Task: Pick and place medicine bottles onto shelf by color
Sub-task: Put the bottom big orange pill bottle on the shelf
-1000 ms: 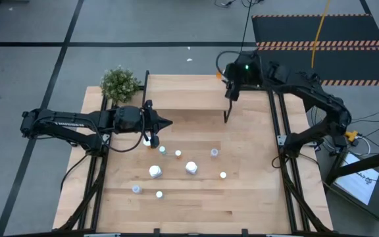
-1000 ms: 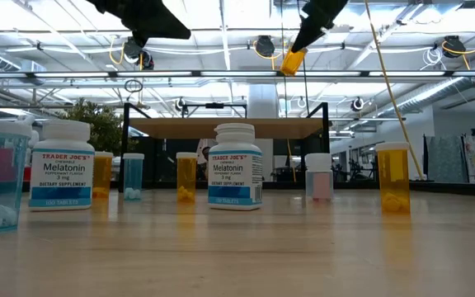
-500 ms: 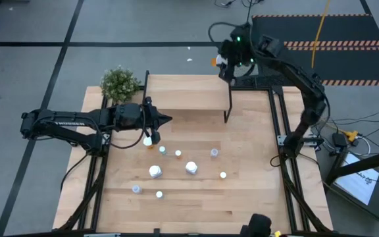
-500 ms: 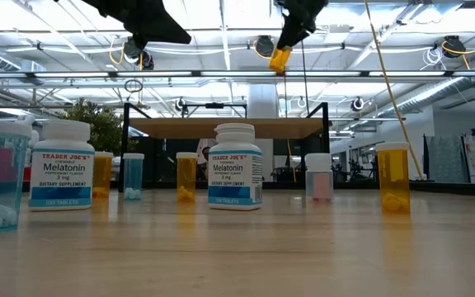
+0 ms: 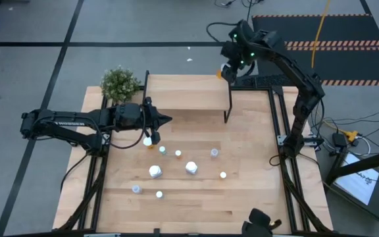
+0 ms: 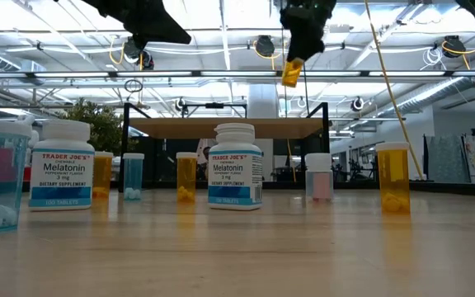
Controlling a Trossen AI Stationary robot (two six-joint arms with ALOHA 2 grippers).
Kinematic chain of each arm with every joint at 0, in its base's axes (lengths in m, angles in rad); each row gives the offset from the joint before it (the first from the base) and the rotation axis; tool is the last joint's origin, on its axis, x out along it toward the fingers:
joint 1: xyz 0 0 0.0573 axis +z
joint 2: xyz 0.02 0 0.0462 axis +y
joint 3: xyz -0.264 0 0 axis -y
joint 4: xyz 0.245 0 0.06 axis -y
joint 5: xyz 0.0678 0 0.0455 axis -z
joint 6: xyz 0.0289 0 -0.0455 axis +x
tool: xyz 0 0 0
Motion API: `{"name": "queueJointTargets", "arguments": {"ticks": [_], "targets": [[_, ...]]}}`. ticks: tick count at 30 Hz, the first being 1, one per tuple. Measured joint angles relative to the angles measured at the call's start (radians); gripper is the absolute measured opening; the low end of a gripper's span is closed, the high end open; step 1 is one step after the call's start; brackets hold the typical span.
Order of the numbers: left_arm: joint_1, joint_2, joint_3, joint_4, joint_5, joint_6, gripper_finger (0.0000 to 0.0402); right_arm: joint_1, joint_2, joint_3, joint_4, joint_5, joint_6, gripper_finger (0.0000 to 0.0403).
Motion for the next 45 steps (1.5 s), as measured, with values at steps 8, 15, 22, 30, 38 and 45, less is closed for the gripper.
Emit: {"name": "queueJointTargets", "arguments": {"ticks": [8, 15, 22, 30, 38, 45], "targets": [[0.000, 0.000, 0.000, 0.000, 0.000, 0.000, 0.0015, 0.001, -0.002, -0.065, -0.021, 0.001, 0.099, 0.0224], [0.000, 0.000, 0.000, 0.000, 0.000, 0.001, 0.0015, 0.019, -0.002, -0.065, 0.043, 0.000, 0.131, 0.0224], [0.000, 0.000, 0.000, 0.000, 0.000, 0.000, 0.0015, 0.026, -0.002, -0.065, 0.154, 0.002, 0.137, 0.0224], [0.000, 0.000, 0.000, 0.000, 0.000, 0.000, 0.0015, 0.026, -0.002, -0.065, 0.211, -0.006, 0.202, 0.0224], [0.000, 0.000, 0.000, 0.000, 0.000, 0.001, 0.0015, 0.042, -0.002, -0.132, 0.221, -0.025, 0.137, 0.0224], [0.000, 0.000, 0.000, 0.000, 0.000, 0.007, 0.0015, 0.039, -0.002, -0.217, 0.330, -0.022, 0.120, 0.0224]]}}
